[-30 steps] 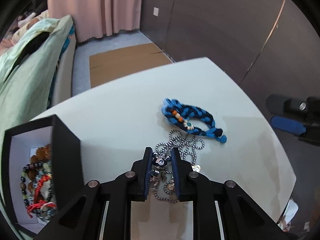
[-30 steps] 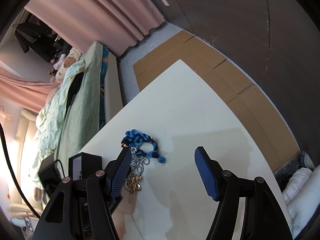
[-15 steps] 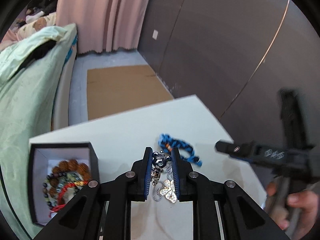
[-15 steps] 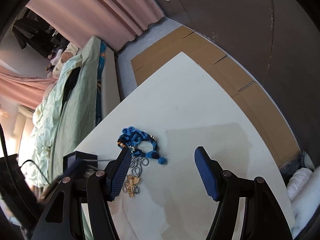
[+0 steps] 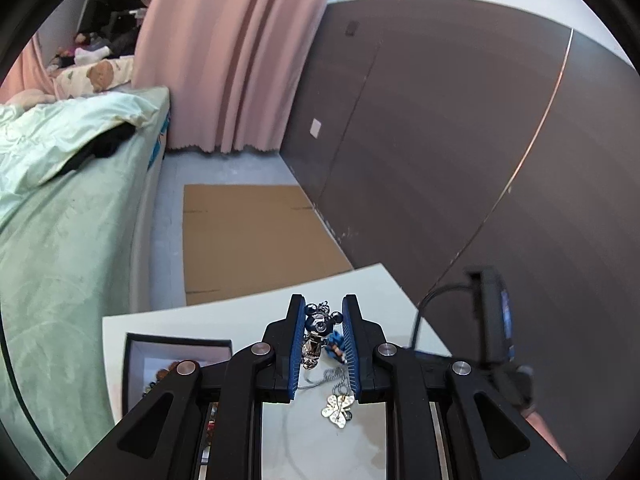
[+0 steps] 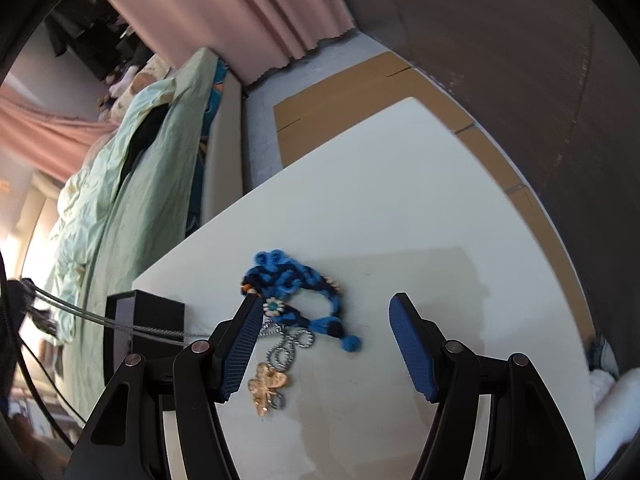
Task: Organize jewelry
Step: 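Lift the silver chain high with the left gripper until it hangs free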
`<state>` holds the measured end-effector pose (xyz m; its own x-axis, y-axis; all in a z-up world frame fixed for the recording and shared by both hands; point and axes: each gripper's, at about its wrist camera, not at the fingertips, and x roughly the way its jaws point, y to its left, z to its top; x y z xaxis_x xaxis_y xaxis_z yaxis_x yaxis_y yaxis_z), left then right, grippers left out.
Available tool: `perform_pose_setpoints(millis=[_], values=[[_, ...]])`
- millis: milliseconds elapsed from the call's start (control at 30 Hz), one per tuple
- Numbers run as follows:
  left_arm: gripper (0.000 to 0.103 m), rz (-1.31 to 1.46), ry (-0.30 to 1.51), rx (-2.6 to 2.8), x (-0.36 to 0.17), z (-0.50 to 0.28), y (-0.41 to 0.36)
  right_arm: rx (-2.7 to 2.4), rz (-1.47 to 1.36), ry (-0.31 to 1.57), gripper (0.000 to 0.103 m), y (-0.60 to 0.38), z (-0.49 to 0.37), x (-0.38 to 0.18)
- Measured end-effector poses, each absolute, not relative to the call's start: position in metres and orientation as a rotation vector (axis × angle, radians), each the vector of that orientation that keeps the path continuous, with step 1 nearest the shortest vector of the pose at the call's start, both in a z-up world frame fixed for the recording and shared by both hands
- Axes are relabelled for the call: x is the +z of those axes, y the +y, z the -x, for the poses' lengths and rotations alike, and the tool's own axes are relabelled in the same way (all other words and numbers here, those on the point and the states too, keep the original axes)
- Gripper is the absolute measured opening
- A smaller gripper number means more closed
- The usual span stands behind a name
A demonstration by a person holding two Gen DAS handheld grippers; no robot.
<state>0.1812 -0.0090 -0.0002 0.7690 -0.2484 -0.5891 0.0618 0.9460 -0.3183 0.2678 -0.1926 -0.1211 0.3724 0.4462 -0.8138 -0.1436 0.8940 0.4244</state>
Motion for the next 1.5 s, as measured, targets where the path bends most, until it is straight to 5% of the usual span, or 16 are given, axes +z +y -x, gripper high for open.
perform_pose_setpoints(millis=[333,467,700,1500], values=[[0.019,0.340,0.605,-0.172,0.022,-0.175,0.012,0.434,-0.111,1.123,0.063,-0.147,-0.265,-0.130],[0.019,0.354,0.566,-0.177,0.034,-0.168,0.020,0.375,-0.092,1.126,0.021,-0.150,-0.268,-0.134],[0.019,0.366,0.484,-0.181,0.062,-0.150,0.033,0.410,-0.189,1.117,0.003,-0.163,-0.263,-0.125],[0.019,0.382,0.269,-0.092,0.124,-0.080,0.078,0.466,-0.204,1.050,0.002,-0.170,-0.226,-0.099]])
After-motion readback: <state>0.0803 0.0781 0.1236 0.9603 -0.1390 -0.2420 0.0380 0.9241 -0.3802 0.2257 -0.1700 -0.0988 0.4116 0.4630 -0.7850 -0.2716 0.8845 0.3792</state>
